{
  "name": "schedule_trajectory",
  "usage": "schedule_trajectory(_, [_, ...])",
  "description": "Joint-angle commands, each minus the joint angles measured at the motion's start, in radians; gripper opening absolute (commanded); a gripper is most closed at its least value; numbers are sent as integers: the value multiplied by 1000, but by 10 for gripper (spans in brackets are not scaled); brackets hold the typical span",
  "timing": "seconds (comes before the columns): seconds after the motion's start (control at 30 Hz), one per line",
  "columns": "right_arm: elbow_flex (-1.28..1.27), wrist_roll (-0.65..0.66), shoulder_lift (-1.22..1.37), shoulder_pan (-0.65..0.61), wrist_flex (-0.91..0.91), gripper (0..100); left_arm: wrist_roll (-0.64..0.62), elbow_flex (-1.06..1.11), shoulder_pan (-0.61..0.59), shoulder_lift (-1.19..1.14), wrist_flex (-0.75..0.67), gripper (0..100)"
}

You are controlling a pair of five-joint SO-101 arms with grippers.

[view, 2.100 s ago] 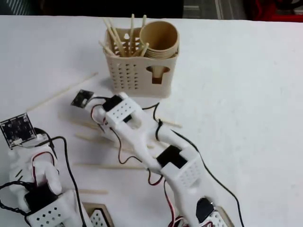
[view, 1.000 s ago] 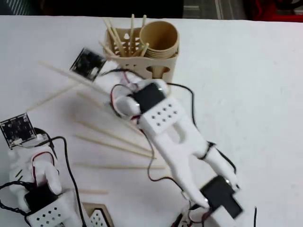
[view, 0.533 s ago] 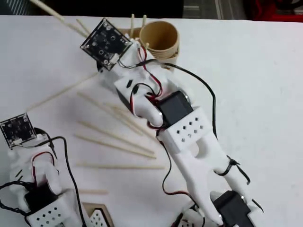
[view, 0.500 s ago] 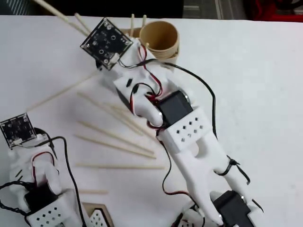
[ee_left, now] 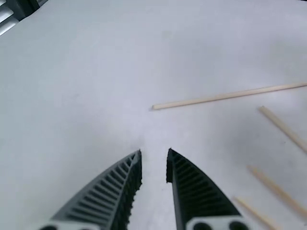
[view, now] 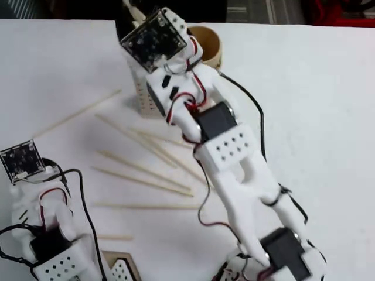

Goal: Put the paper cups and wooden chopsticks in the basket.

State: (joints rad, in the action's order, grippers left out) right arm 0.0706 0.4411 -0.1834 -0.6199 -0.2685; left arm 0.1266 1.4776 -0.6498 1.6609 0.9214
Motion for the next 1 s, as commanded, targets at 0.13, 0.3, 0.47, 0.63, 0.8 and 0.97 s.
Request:
schedule_trajectory(0.13, [9,-11,114,16,48,19,-2,-8,-10,10,-23,105])
schedule_trajectory(0.3, [9,-11,203,27,50,19,-2,-8,-10,10,-23,105])
schedule_trajectory(0.47, [9,-91,278,76,44,19,-2,-8,-10,10,-23,105])
schedule_trajectory(0.63, [9,-219,357,114,42,19,-2,-8,-10,10,-23,105])
schedule_trajectory(0.8, [9,-270,400,120,12,21,-2,-8,-10,10,-23,105])
schedule_trajectory(0.97, [9,-333,383,111,-71,22,-2,-8,-10,10,-23,105])
